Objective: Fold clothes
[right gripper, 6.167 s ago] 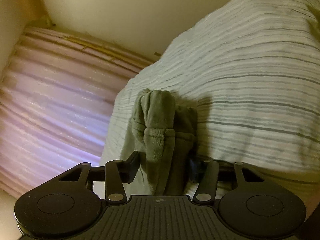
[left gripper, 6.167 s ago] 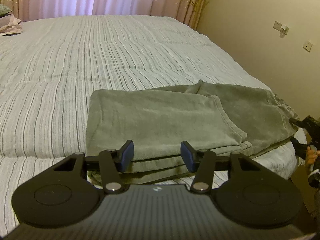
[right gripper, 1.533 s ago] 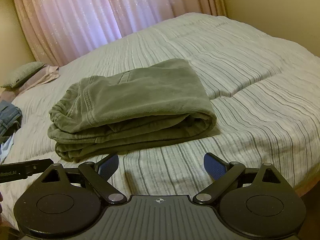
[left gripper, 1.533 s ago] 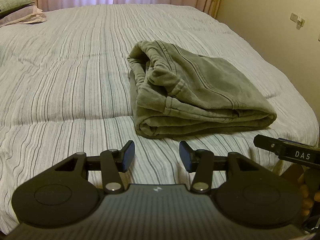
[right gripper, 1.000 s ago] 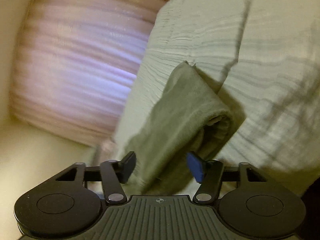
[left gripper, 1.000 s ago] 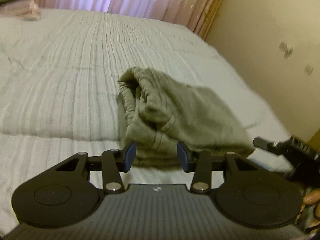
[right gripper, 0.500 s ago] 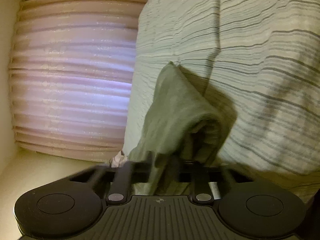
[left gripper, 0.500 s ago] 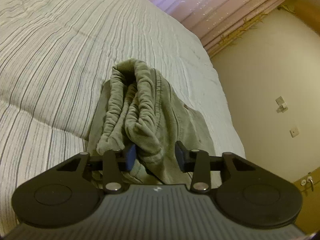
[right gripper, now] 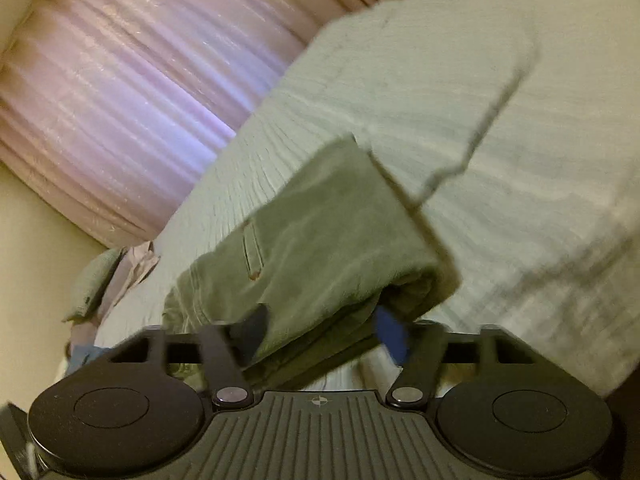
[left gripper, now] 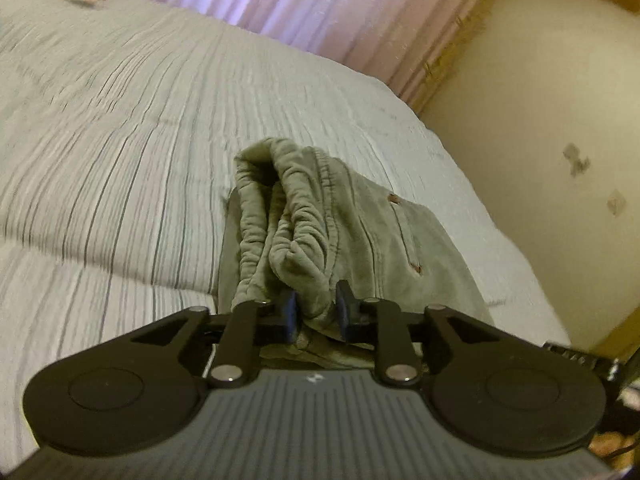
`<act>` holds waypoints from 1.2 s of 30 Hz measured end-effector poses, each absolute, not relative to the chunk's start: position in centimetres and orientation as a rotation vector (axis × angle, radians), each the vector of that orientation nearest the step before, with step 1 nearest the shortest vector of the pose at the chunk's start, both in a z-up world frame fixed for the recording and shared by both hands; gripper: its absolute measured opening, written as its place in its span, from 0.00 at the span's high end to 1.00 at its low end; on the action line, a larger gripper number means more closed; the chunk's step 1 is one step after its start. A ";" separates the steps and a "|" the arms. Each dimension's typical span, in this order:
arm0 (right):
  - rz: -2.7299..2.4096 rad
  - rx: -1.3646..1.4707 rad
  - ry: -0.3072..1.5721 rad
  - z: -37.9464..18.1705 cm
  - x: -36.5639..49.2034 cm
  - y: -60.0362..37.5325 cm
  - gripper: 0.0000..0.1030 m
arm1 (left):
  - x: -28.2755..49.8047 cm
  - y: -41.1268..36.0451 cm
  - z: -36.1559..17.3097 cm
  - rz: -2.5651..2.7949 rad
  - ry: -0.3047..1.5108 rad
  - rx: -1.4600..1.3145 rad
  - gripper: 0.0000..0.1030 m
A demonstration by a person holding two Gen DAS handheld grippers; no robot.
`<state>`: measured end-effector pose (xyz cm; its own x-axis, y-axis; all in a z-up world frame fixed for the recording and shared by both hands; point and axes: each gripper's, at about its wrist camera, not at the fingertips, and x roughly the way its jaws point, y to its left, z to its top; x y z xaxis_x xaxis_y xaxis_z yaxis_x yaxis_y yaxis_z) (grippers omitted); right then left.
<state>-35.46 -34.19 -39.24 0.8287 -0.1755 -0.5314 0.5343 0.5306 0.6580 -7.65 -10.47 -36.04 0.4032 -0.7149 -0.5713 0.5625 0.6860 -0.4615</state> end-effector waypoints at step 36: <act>-0.767 1.606 0.628 -36.0 -32.6 -37.3 0.37 | 8.0 -26.8 -25.7 -1.072 1.210 0.433 0.59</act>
